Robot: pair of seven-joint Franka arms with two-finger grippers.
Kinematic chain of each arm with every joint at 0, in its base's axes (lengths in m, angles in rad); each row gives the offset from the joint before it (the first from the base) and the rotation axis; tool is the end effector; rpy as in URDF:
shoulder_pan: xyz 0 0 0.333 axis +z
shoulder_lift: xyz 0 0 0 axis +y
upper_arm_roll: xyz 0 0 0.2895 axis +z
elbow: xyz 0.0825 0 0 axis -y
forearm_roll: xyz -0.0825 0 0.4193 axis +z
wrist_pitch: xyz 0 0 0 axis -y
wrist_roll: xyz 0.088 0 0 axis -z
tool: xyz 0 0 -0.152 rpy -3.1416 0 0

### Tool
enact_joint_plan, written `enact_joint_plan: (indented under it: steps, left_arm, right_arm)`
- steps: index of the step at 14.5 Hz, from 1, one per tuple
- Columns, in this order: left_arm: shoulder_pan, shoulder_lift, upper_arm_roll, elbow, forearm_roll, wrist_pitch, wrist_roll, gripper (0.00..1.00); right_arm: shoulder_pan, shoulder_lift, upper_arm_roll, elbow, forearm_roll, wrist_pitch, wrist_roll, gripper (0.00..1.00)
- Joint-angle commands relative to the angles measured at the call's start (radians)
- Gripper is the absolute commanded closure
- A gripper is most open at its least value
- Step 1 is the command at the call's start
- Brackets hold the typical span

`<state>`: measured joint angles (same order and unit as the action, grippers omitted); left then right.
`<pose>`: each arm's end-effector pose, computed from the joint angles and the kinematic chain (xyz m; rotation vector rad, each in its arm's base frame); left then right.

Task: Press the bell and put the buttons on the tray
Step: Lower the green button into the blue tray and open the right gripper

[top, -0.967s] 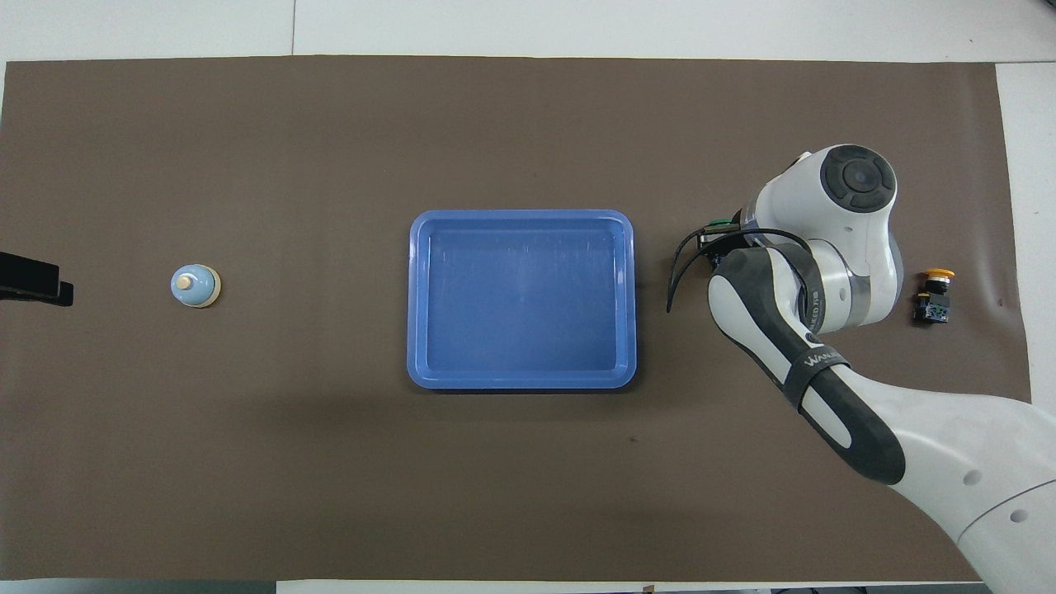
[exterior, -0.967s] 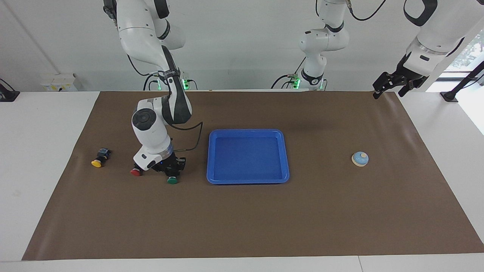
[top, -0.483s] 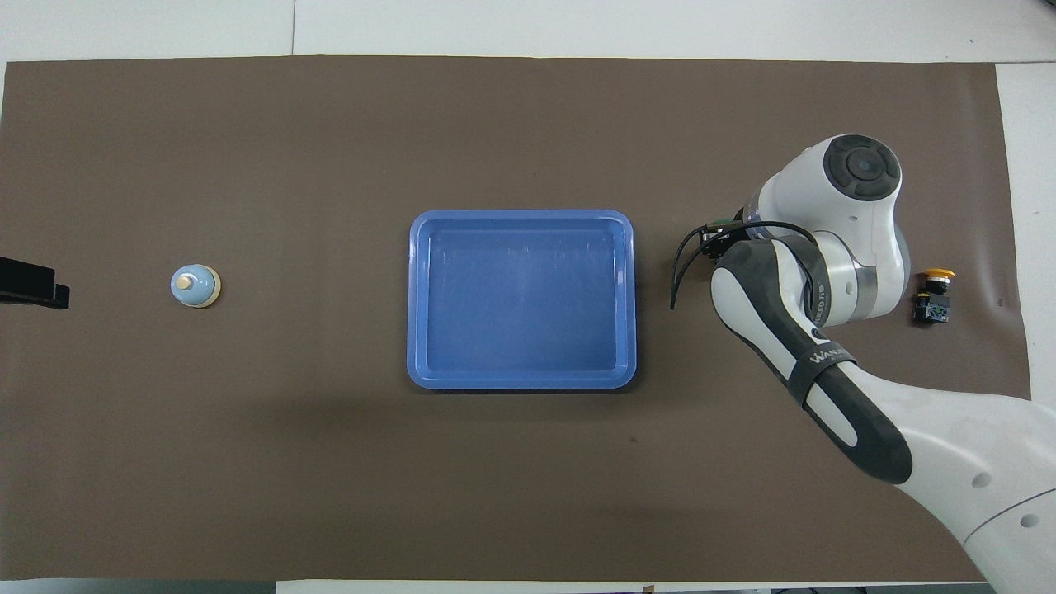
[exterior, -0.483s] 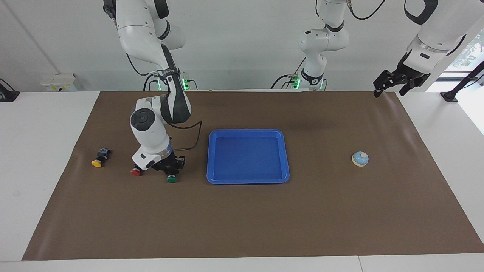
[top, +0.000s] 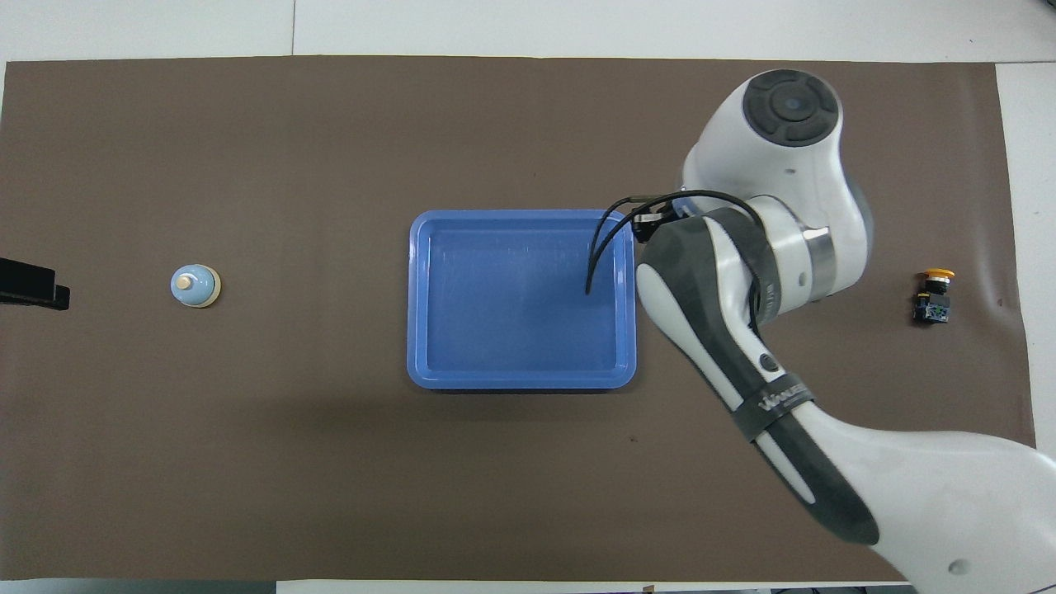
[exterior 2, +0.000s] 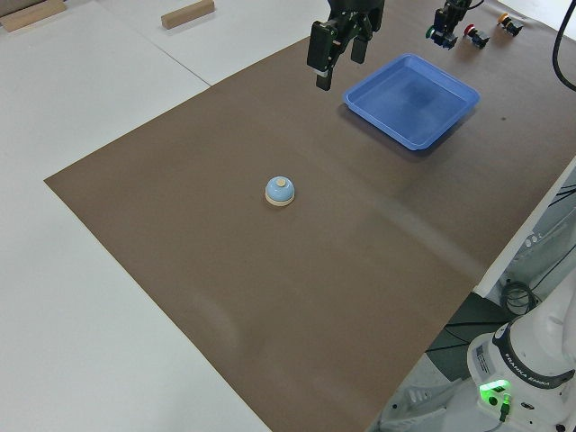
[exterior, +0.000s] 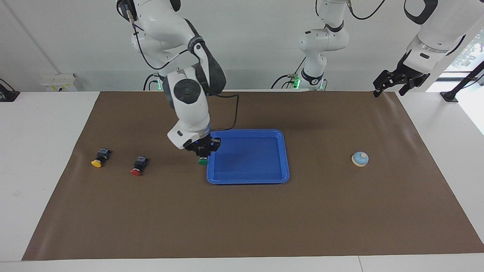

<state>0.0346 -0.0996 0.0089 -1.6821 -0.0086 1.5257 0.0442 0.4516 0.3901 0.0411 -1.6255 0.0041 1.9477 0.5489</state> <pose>0.5523 0.0229 0.5501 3.1284 -0.0014 -0.0881 0.5978 0.3196 0.3060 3.1216 -0.0943 -0.1067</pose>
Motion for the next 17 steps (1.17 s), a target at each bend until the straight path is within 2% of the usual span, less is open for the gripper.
enact_joint_plan:
  steps: [1,5,8,9,10,13,17]
  left_arm:
    - [0.001,-0.026,0.0,-0.027,0.01,-0.003,0.016,0.0]
    - [0.001,-0.026,0.0,-0.025,0.01,-0.003,0.016,0.0]
    - [0.001,-0.028,-0.001,-0.025,0.01,-0.003,0.017,0.0]
    - [0.001,-0.026,0.0,-0.025,0.01,-0.003,0.016,0.0]
    - [0.001,-0.026,0.0,-0.025,0.01,-0.003,0.016,0.0]
    - [0.001,-0.026,0.0,-0.025,0.01,-0.003,0.016,0.0]
    - [0.001,-0.026,-0.001,-0.025,0.01,-0.003,0.016,0.0]
  right_arm:
    - [0.03,0.039,-0.006,-0.055,0.01,0.109,0.046,1.0]
    - [0.05,0.039,-0.007,-0.183,0.01,0.262,0.066,1.0]
    - [0.052,0.036,-0.007,-0.2,0.008,0.283,0.095,1.0]
    - [0.053,0.036,-0.007,-0.198,0.008,0.281,0.109,0.8]
    - [0.053,0.036,-0.007,-0.194,0.008,0.274,0.126,0.01]
    - [0.029,-0.014,-0.018,-0.179,0.008,0.214,0.135,0.0]
    - [-0.111,-0.126,-0.021,-0.132,-0.006,0.048,0.051,0.0]
